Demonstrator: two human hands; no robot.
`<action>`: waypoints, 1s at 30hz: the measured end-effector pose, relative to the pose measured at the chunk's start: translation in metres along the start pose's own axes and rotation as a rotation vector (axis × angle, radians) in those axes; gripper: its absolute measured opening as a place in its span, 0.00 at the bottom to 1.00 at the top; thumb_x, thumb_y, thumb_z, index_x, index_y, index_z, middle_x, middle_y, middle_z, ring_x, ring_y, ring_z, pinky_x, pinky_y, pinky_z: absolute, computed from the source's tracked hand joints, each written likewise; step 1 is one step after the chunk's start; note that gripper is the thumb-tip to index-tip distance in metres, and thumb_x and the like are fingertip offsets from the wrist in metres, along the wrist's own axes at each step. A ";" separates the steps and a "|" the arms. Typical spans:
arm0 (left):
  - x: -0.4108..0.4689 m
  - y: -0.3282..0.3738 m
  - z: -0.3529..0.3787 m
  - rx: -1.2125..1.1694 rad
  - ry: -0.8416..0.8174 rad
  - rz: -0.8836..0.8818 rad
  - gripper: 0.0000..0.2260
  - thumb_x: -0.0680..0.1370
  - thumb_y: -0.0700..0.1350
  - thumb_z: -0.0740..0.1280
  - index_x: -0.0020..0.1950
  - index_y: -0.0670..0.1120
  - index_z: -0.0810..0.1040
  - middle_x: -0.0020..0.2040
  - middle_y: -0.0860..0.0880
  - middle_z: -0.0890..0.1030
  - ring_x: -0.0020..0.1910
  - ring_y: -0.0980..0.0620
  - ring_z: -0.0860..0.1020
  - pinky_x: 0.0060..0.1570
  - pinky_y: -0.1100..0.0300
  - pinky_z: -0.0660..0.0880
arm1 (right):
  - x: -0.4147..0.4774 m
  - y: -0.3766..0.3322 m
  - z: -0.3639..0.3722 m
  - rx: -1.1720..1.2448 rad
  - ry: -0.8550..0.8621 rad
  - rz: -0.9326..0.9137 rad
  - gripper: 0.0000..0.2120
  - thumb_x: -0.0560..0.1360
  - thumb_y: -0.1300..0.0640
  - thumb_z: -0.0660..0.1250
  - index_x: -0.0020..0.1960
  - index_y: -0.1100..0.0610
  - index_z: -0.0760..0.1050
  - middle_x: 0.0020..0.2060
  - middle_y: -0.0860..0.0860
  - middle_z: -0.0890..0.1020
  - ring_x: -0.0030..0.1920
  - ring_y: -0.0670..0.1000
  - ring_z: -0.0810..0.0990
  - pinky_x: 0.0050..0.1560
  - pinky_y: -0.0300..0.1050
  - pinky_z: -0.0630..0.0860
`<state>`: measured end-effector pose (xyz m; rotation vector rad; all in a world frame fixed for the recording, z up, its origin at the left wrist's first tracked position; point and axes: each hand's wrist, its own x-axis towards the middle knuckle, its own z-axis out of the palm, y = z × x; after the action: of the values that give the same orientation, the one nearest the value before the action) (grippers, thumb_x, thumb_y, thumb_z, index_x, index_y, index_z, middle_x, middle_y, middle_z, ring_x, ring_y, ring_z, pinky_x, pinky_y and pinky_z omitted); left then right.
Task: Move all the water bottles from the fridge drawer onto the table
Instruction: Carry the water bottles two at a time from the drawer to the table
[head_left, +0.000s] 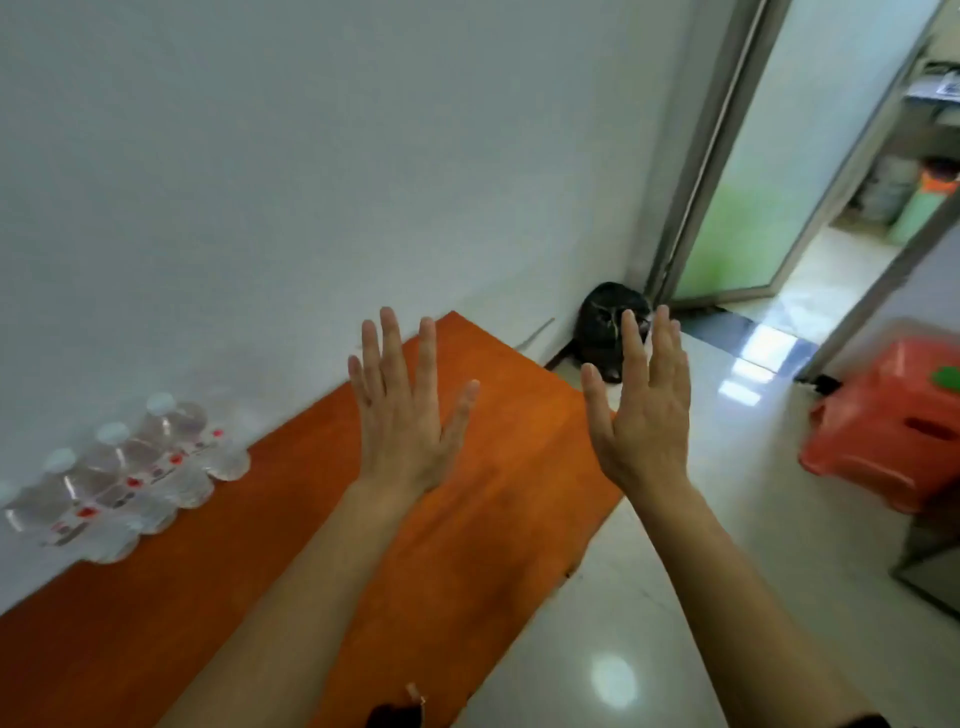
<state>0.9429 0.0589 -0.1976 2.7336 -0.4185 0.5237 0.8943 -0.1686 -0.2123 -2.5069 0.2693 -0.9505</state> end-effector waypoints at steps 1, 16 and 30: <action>-0.001 0.037 0.004 -0.007 -0.003 0.061 0.35 0.81 0.66 0.47 0.82 0.50 0.40 0.80 0.43 0.34 0.79 0.43 0.33 0.76 0.37 0.41 | -0.007 0.028 -0.030 -0.037 0.020 0.032 0.31 0.82 0.42 0.55 0.81 0.52 0.53 0.80 0.56 0.52 0.80 0.56 0.49 0.78 0.59 0.52; -0.070 0.533 0.078 -0.236 -0.083 0.748 0.34 0.81 0.66 0.48 0.82 0.52 0.46 0.81 0.42 0.41 0.80 0.41 0.40 0.76 0.36 0.47 | -0.130 0.356 -0.395 -0.518 0.276 0.494 0.44 0.76 0.29 0.53 0.82 0.52 0.42 0.80 0.58 0.40 0.80 0.59 0.39 0.78 0.62 0.42; -0.087 0.867 0.211 -0.355 -0.310 1.009 0.33 0.81 0.65 0.48 0.81 0.52 0.45 0.82 0.43 0.42 0.80 0.42 0.40 0.76 0.37 0.48 | -0.138 0.595 -0.554 -0.796 0.210 0.797 0.42 0.78 0.32 0.54 0.82 0.52 0.42 0.80 0.59 0.40 0.80 0.59 0.38 0.78 0.64 0.47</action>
<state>0.6338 -0.7828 -0.1947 2.0868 -1.7941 0.1916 0.4075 -0.8346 -0.2029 -2.4909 1.8495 -0.8329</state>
